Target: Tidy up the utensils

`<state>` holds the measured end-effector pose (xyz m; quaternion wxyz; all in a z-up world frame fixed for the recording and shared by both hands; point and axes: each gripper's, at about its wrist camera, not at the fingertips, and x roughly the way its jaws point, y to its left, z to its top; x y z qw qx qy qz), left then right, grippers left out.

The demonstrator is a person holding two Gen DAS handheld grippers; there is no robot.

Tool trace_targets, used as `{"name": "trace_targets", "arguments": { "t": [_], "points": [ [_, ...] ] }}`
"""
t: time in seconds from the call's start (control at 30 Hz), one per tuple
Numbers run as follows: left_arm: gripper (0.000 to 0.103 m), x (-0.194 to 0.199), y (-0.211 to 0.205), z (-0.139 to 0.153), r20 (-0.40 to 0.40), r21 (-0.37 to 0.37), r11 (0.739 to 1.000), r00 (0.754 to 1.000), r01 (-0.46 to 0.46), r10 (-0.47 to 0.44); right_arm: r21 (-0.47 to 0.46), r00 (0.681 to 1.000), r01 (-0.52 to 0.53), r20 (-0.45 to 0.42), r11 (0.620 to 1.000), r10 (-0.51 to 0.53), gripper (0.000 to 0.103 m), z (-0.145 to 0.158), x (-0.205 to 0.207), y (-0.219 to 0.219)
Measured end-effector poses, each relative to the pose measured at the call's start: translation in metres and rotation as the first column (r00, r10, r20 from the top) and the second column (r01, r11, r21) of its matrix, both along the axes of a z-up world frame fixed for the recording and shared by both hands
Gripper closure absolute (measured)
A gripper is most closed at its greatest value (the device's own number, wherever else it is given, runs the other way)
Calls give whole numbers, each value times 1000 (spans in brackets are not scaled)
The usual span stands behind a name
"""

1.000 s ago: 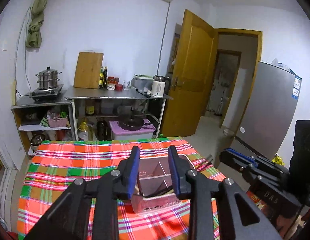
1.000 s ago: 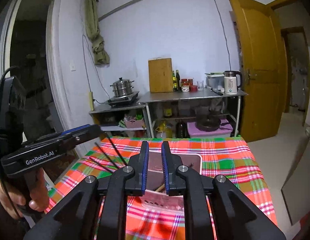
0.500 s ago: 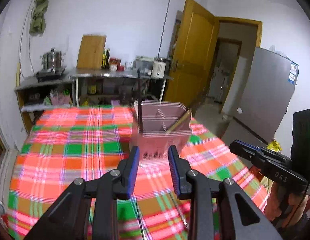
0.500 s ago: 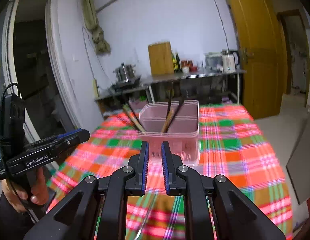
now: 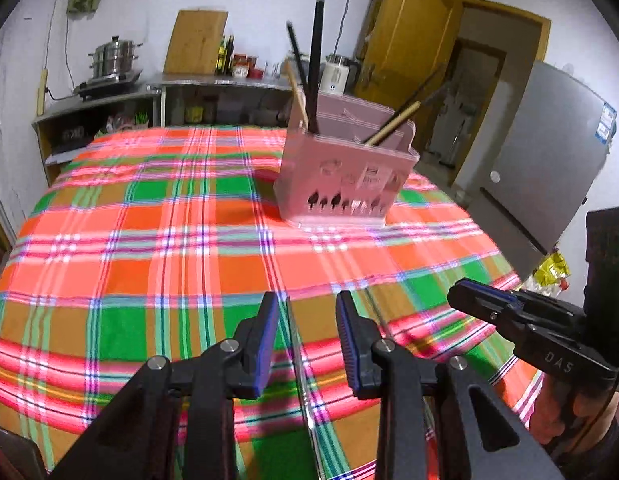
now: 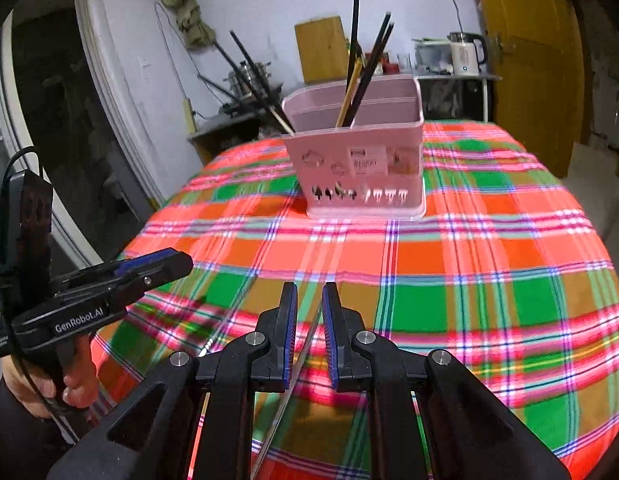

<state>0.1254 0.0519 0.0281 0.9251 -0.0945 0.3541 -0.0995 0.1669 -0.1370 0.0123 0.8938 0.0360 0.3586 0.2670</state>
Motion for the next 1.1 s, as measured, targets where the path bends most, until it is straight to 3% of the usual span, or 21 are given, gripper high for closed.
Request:
{"name": "trace_targets", "arguments": {
  "t": [0.47, 0.6, 0.8, 1.1],
  "points": [
    [72, 28, -11, -46, -146, 48, 999, 989, 11, -4, -59, 993, -12, -116, 998, 5, 90, -43, 18, 21],
    [74, 32, -13, -49, -148, 66, 998, 989, 10, 0, -73, 991, -17, -133, 997, 7, 90, -46, 25, 26],
    [95, 31, -14, -50, -145, 121, 993, 989, -14, 32, -113, 990, -24, -142, 993, 8, 96, -51, 33, 33],
    [96, 26, -5, -49, -172, 120, 992, 983, -47, 67, -158, 989, -22, -147, 987, -2, 96, -48, 32, 32]
  ]
}}
